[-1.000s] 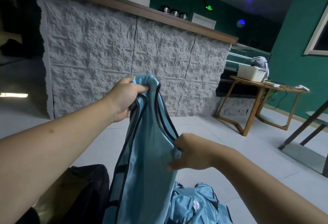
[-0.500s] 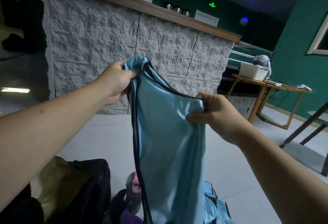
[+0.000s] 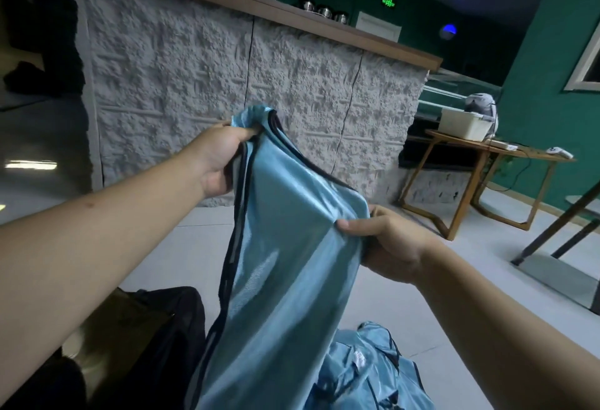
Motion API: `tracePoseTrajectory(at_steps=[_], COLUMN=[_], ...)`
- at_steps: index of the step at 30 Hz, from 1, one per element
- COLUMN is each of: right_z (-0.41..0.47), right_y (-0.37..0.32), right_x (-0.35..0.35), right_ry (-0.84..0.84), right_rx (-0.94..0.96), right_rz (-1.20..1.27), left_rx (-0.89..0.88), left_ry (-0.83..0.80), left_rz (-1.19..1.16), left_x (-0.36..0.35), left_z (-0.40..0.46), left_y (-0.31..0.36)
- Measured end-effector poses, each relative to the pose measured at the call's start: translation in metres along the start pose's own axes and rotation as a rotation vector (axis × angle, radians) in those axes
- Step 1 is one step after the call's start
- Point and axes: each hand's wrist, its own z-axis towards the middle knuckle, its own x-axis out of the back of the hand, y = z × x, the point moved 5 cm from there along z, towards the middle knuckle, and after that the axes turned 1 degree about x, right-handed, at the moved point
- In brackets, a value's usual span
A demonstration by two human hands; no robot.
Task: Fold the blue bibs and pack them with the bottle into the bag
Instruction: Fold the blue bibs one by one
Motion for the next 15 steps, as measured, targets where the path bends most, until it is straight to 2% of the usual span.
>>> tracePoseTrajectory(at_steps=[4,11,15], right_z=[0.005,0.008,0.010], right_y=[0.011,0.045,0.047], right_x=[-0.010,-0.041,-0.045], right_ry=[-0.098,-0.311,-0.313], right_rx=[0.018,-0.113,-0.103], right_rz=[0.096,0.081,0.057], left_rx=[0.077,0.102,0.103], left_ry=[0.031,0.030,0.016], left_rz=[0.000,0.038,0.005], left_x=[0.010,0.008,0.016], left_z=[0.001,0.002,0.007], left_y=[-0.001,0.010,0.009])
